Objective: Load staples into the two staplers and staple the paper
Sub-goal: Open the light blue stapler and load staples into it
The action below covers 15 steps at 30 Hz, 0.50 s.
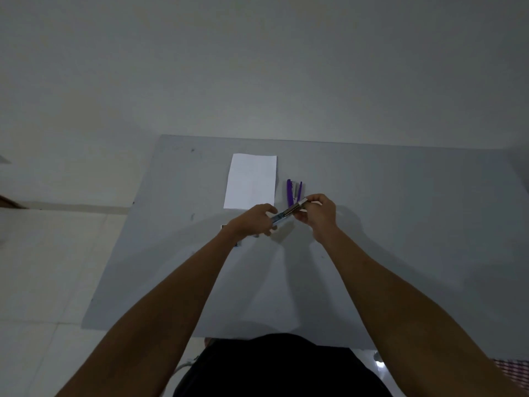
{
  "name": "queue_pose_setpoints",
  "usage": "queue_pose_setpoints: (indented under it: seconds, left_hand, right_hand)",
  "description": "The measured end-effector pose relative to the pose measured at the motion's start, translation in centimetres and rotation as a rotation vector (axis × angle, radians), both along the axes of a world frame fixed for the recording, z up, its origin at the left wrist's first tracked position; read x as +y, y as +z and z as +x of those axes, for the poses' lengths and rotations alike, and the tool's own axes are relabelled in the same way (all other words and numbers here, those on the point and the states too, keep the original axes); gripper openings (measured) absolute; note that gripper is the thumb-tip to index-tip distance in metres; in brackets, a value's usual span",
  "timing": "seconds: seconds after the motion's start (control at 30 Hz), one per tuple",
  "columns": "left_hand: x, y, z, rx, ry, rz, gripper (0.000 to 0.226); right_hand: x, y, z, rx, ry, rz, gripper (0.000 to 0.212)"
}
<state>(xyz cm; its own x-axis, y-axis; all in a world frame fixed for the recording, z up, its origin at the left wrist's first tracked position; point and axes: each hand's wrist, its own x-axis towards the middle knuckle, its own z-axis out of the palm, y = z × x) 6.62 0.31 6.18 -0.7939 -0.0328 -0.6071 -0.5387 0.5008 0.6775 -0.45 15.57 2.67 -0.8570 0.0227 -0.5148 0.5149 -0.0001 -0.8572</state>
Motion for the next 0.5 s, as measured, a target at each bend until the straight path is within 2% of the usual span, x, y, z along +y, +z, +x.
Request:
queue_pose_setpoints:
  seconds: [0.17,0.27,0.33,0.43,0.5]
  left_hand:
    - [1.1,0.6,-0.1,0.184,0.215,0.126,0.024]
    - [1.3,0.6,0.2,0.299,0.159,0.102,0.021]
    - [1.6,0.5,0.1,0.310,0.150,0.067,0.024]
    - [1.5,0.6,-0.3,0.241,0.275,0.080,0.028]
    - [1.4,0.5,-0.2,0.302,0.250,0.057,0.023]
  right_hand:
    - [-0.9,1.0,0.6,0.053,0.124,-0.016,0.020]
    - [-1.3,1.3,0.7,0.055,0.147,-0.029,0.020]
    - [-1.5,1.6,0.7,0.055,0.156,-0.035,0.020]
    - [-1.7,2.1,0.7,0.060,0.187,-0.052,0.018]
    - [-1.6,2.2,0.6,0.063,0.216,-0.031,0.016]
